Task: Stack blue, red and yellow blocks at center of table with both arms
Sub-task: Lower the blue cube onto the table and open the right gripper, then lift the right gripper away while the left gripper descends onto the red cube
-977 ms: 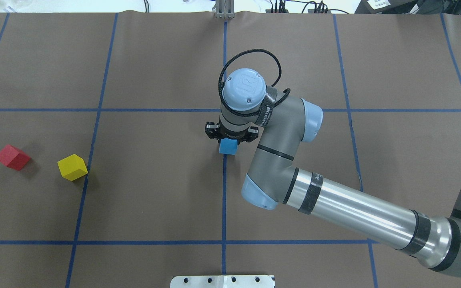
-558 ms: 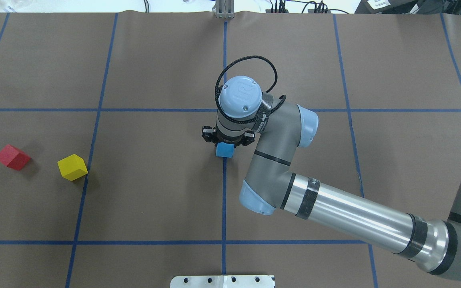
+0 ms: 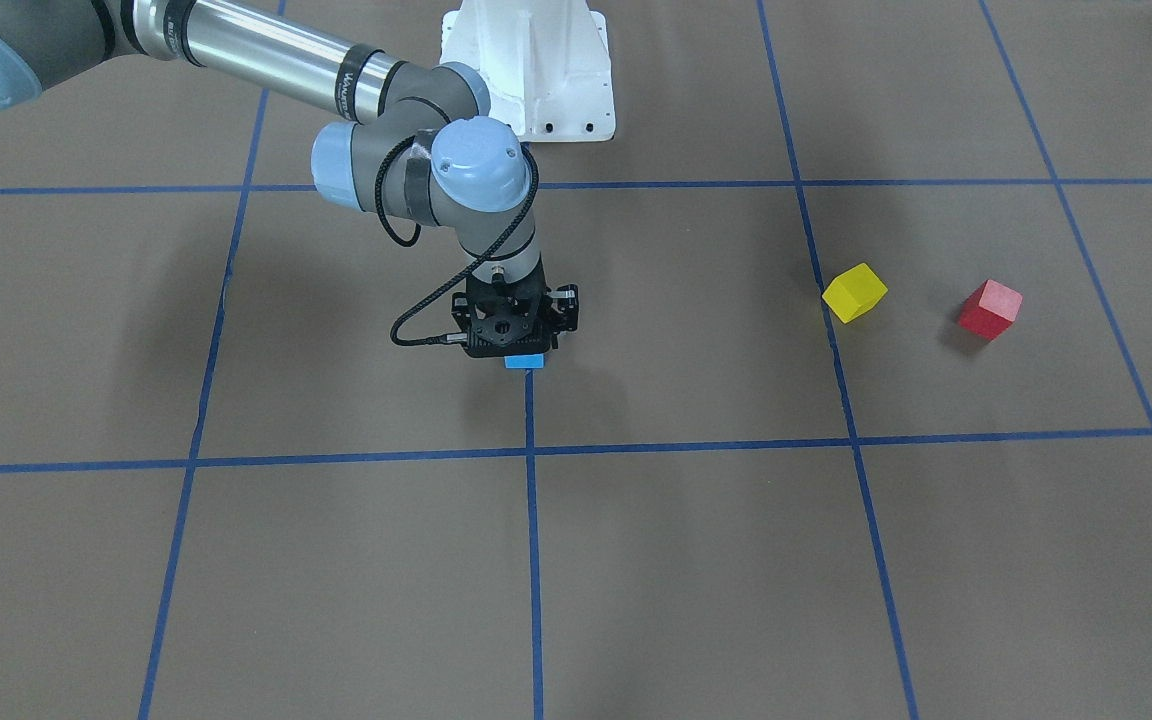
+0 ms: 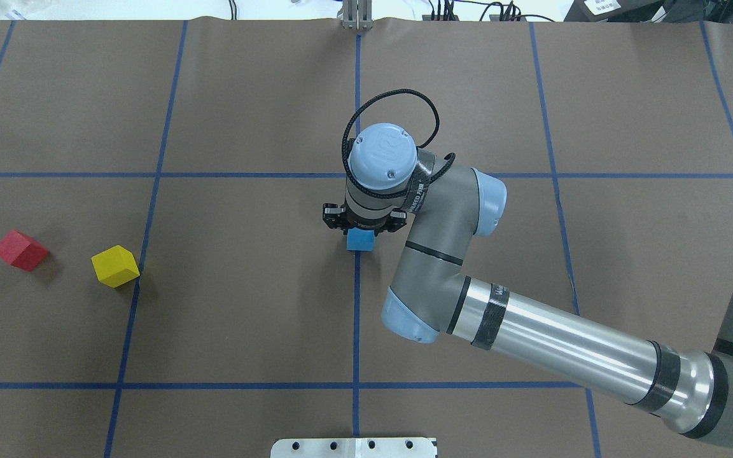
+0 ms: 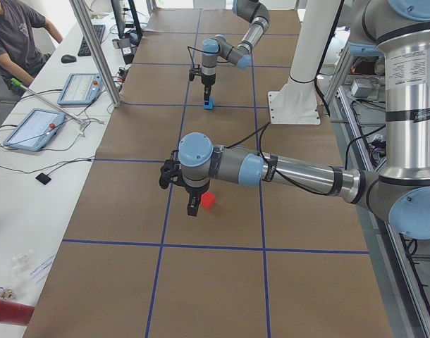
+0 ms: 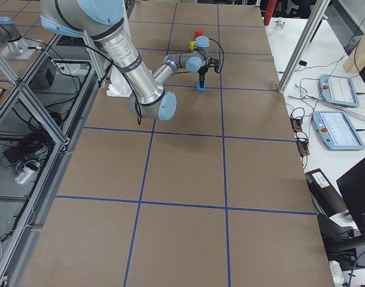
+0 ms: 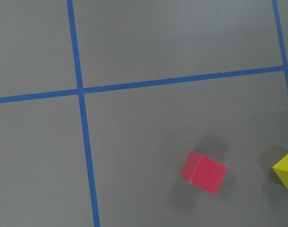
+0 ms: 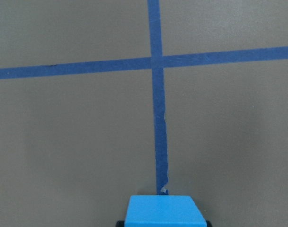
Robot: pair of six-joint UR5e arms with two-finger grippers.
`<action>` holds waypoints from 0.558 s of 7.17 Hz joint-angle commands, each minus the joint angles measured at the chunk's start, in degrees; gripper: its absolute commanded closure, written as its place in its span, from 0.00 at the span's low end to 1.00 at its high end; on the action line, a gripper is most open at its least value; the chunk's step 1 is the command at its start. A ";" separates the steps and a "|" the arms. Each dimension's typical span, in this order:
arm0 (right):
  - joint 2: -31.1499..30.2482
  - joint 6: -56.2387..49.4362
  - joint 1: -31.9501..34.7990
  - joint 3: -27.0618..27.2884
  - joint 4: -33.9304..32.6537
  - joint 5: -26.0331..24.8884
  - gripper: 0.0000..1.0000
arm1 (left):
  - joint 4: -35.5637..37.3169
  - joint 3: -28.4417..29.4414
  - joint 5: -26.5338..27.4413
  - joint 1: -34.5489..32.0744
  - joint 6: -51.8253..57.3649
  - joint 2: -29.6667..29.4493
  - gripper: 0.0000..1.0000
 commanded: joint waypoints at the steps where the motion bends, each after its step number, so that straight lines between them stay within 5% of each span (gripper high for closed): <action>1: -2.38 -0.35 1.88 6.25 -0.39 2.65 0.00 | -4.36 0.48 0.76 5.78 -14.08 -1.64 0.01; 3: -14.73 -0.52 12.04 20.38 -0.48 14.14 0.00 | -17.53 0.39 8.48 13.88 -21.99 -0.26 0.01; 4: -19.67 -2.00 15.57 24.45 -0.39 16.28 0.00 | -17.76 0.82 11.37 18.17 -23.83 1.32 0.01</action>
